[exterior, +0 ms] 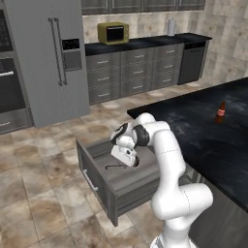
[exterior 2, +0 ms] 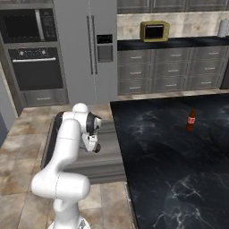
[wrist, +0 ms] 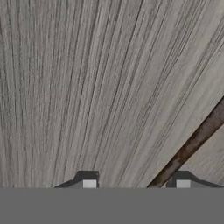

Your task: Pick the ladle from the drawer and place it on the counter.

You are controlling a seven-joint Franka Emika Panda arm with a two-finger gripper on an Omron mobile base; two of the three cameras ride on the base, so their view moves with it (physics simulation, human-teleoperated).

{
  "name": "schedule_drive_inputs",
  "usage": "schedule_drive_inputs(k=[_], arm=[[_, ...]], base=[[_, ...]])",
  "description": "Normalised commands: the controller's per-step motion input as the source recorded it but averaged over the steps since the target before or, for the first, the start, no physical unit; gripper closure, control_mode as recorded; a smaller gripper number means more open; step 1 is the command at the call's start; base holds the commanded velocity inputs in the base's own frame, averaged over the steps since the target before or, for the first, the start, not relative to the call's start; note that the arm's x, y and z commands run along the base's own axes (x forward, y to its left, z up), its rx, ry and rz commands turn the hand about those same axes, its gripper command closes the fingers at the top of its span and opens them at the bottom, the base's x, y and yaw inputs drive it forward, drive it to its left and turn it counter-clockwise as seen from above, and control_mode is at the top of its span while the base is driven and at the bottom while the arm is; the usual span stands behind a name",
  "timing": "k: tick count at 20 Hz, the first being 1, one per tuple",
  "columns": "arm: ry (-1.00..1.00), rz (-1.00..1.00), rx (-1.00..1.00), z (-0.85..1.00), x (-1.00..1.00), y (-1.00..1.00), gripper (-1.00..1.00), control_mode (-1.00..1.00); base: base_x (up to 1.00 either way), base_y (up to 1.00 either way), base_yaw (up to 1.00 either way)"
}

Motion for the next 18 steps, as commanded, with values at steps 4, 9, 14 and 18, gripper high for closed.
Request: schedule_drive_inputs(k=[4,9,14,18], arm=[[-0.28,-0.31,-0.11,-1.0,-0.91,0.88,1.0,-1.0],[-0.24,-0.44,-0.28,-1.0,-0.91,0.92,1.0,-1.0],[-0.31,-0.32,-0.09,-0.15,-0.84,0.0,1.0,-1.0],[-0.31,-0.02,-0.02,1.0,-0.12,0.0,1.0,-1.0]], base=[[0.0,0.0,0.0],[0.0,0.0,0.0],[0.0,0.0,0.0],[0.0,0.0,0.0]])
